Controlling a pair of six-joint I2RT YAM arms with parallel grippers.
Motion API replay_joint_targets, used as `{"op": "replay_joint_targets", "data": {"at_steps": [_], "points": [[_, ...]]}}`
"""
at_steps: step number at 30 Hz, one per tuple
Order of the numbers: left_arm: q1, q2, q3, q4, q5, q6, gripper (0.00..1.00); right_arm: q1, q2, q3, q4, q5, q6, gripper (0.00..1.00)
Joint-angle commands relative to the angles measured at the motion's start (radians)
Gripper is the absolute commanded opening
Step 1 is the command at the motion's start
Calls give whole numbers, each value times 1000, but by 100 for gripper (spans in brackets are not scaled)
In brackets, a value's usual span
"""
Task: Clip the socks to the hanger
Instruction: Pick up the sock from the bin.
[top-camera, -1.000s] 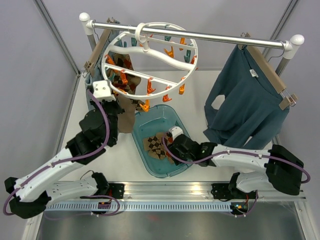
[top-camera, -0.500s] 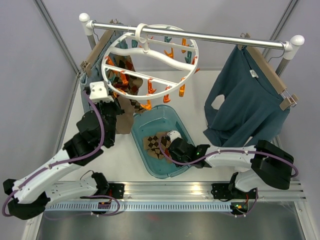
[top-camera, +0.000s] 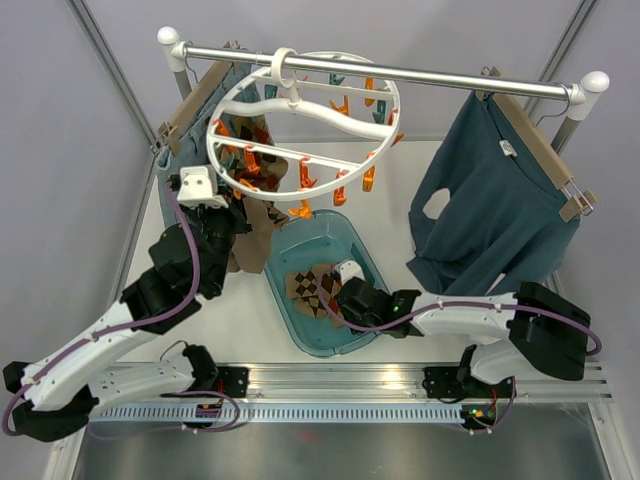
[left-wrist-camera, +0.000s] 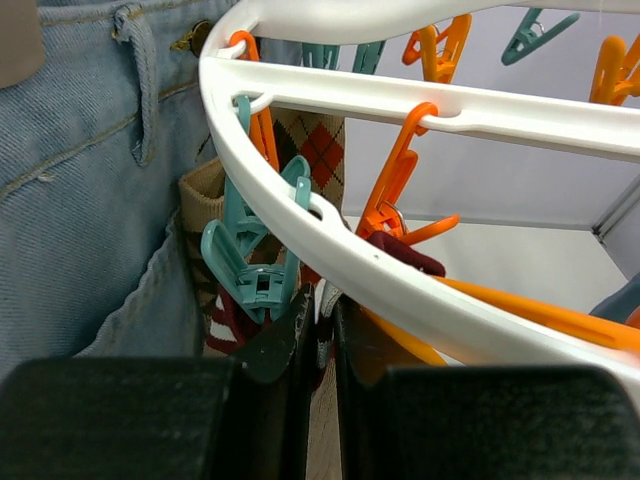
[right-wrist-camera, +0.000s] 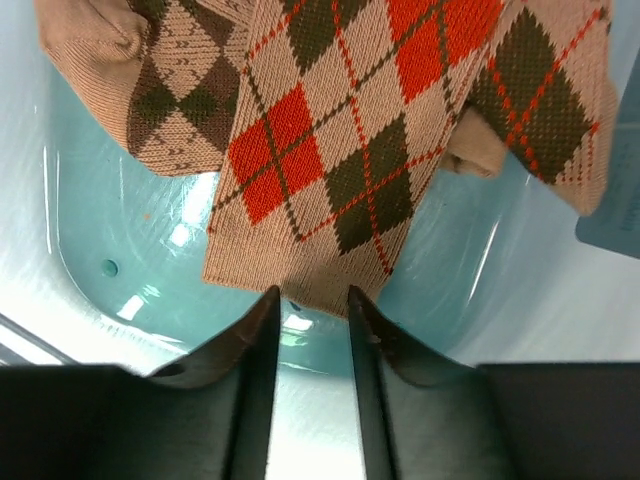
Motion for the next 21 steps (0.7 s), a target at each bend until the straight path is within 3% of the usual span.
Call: {"op": "replay_joint_targets", "data": {"at_steps": [1, 6, 11, 13, 19, 21], "points": [[7, -12, -1, 4, 37, -37, 17, 19, -27, 37, -17, 64, 15, 41], [7, -9, -1, 11, 45, -35, 18, 25, 5, 41, -5, 75, 16, 56], [8, -7, -1, 8, 59, -37, 18, 27, 53, 49, 19, 77, 18, 56], [8, -7, -1, 8, 63, -37, 18, 27, 64, 46, 33, 74, 18, 53], [7, -7, -1, 3, 83, -38, 18, 27, 76, 34, 58, 57, 25, 24], [7, -9, -1, -2, 92, -41, 19, 27, 56, 37, 36, 63, 25, 20]]}}
